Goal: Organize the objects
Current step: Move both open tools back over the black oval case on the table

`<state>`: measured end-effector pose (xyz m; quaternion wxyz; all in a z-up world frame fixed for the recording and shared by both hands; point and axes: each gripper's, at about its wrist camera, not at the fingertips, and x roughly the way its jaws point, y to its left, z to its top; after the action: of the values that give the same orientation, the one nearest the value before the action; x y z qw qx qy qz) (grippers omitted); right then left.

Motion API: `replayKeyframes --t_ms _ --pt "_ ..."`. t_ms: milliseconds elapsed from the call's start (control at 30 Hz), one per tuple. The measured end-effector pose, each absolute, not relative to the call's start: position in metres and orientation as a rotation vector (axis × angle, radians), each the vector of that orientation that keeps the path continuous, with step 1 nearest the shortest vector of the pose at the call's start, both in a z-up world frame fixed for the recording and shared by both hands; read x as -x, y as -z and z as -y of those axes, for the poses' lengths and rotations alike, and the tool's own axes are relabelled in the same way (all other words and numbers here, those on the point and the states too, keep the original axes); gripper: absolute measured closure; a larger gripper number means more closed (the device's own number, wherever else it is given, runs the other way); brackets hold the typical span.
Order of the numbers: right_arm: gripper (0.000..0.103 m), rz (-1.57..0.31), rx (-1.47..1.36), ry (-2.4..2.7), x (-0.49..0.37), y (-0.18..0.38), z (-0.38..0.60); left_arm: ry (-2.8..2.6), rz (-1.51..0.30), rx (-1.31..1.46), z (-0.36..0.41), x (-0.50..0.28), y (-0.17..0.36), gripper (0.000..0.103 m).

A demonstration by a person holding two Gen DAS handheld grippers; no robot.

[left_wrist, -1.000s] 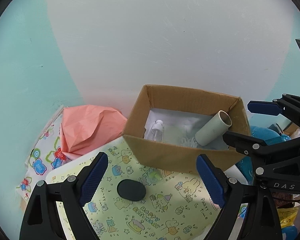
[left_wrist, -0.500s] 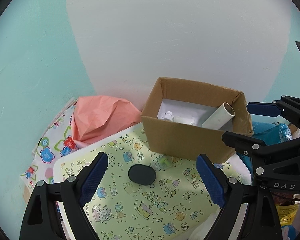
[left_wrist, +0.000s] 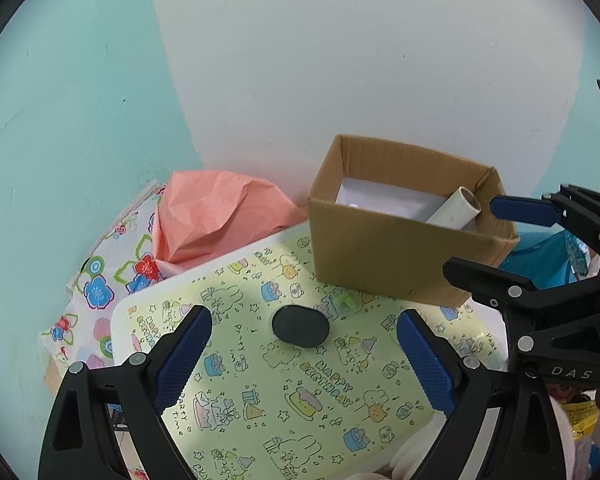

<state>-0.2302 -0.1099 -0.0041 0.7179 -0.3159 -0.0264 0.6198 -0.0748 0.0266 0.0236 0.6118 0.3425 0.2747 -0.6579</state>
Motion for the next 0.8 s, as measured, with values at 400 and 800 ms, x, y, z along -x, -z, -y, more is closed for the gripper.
replayKeyframes --t_ms 400,800 --pt "0.028 0.167 0.765 -1.451 0.246 0.026 0.089 1.532 -0.643 -0.828 -0.029 0.055 0.004 0.008" --pt "0.028 0.152 0.747 -1.53 0.242 0.044 0.066 1.633 -0.629 -0.861 -0.02 0.051 0.025 0.005"
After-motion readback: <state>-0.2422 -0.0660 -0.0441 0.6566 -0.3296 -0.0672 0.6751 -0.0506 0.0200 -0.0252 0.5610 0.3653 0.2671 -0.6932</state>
